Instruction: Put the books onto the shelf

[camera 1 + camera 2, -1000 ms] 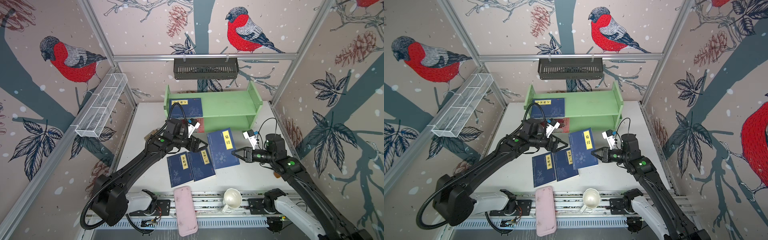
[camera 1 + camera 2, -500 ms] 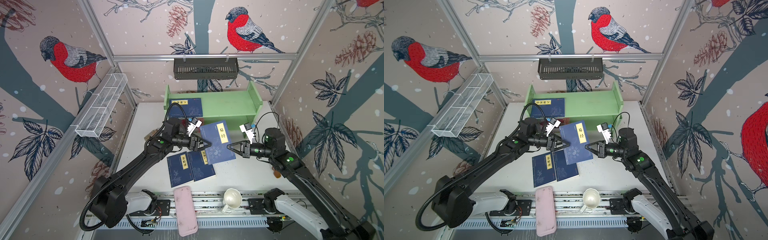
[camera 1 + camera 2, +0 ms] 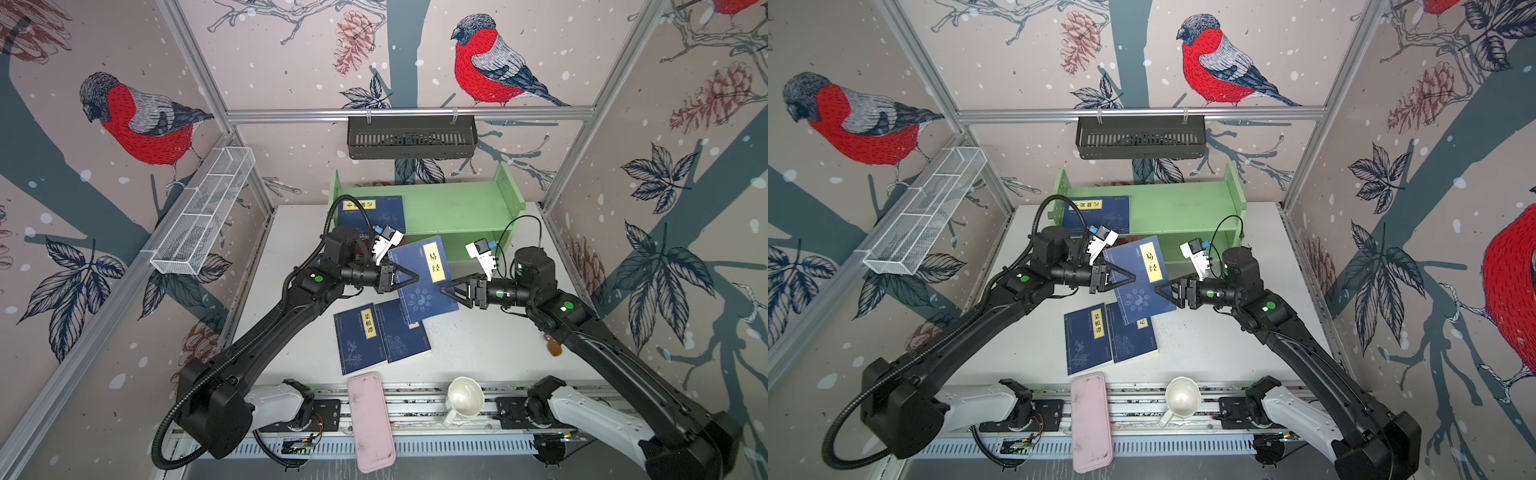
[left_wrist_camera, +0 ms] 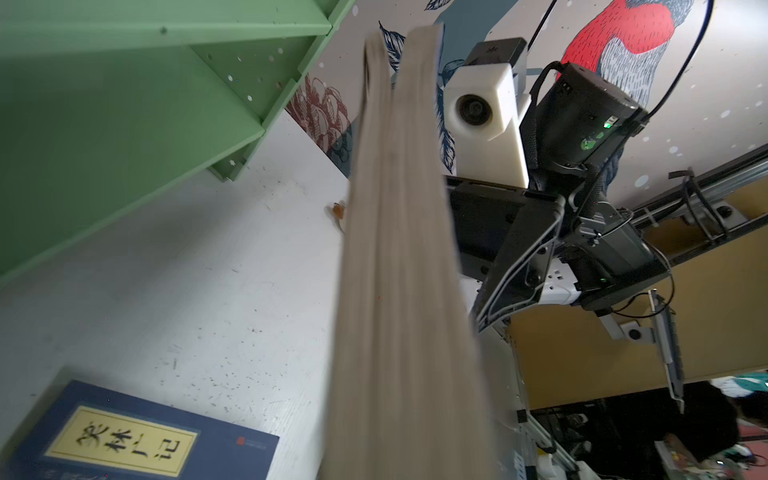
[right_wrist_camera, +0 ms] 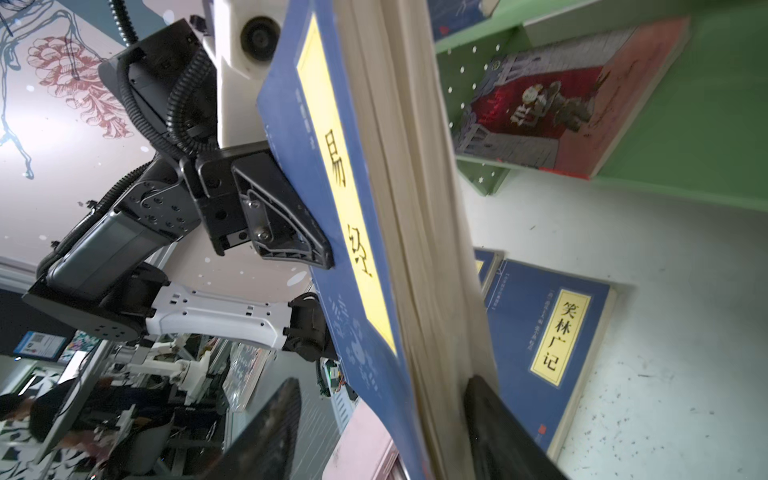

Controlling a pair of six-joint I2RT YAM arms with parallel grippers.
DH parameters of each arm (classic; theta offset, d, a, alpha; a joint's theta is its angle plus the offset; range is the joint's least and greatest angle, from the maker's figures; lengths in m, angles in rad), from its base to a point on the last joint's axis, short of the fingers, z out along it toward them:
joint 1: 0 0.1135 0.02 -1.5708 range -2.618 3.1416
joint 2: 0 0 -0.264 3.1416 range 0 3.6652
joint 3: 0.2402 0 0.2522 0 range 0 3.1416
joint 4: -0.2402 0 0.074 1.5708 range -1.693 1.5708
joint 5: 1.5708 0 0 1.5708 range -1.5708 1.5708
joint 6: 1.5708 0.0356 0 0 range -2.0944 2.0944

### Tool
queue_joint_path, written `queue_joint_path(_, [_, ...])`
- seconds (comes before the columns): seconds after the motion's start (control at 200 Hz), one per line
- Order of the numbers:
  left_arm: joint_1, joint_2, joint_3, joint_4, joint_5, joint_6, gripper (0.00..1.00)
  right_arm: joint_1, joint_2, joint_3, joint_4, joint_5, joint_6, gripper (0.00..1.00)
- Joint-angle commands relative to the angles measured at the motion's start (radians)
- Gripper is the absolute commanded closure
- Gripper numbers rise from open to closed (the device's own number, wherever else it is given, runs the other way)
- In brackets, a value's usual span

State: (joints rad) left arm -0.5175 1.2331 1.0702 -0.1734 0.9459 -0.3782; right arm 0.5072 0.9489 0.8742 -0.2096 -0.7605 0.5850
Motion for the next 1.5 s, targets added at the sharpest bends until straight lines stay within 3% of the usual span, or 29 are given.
queue_joint_path(0.0, [0.001, -0.019, 0.054, -0.084, -0.049, 0.125, 1.0, -0.028, -0.019, 0.038, 0.001, 0.117, -0.032, 0.32])
queue_joint_path(0.19, [0.002, -0.032, 0.208, -0.222, -0.154, 0.283, 1.0, -0.123, -0.099, 0.047, 0.126, 0.172, 0.042, 0.17])
queue_joint_path(0.305, [0.019, -0.016, 0.339, -0.259, -0.241, 0.302, 1.0, -0.151, -0.126, 0.048, 0.219, 0.176, 0.091, 0.18])
queue_joint_path(0.4, [0.044, 0.009, 0.452, -0.26, -0.303, 0.271, 1.0, -0.15, -0.131, 0.041, 0.303, 0.178, 0.141, 0.22])
queue_joint_path(0.605, [0.126, 0.05, 0.59, -0.152, -0.294, 0.083, 1.0, -0.066, -0.077, -0.004, 0.52, 0.188, 0.245, 0.21])
queue_joint_path(0.805, [0.197, 0.066, 0.515, 0.086, -0.191, -0.2, 1.0, 0.082, 0.005, 0.027, 0.619, 0.265, 0.233, 0.2])
queue_joint_path(0.91, [0.228, 0.068, 0.421, 0.346, -0.058, -0.416, 1.0, 0.123, 0.043, 0.048, 0.651, 0.294, 0.222, 0.19])
queue_joint_path(1.04, [0.231, 0.069, 0.338, 0.57, 0.009, -0.593, 1.0, 0.163, 0.088, 0.041, 0.733, 0.329, 0.23, 0.19])
queue_joint_path(1.291, [0.231, 0.05, 0.3, 0.54, 0.023, -0.558, 1.0, 0.235, 0.18, 0.069, 0.765, 0.4, 0.184, 0.19])
queue_joint_path(1.496, [0.233, 0.043, 0.246, 0.59, 0.025, -0.606, 1.0, 0.239, 0.211, 0.059, 0.863, 0.446, 0.192, 0.2])
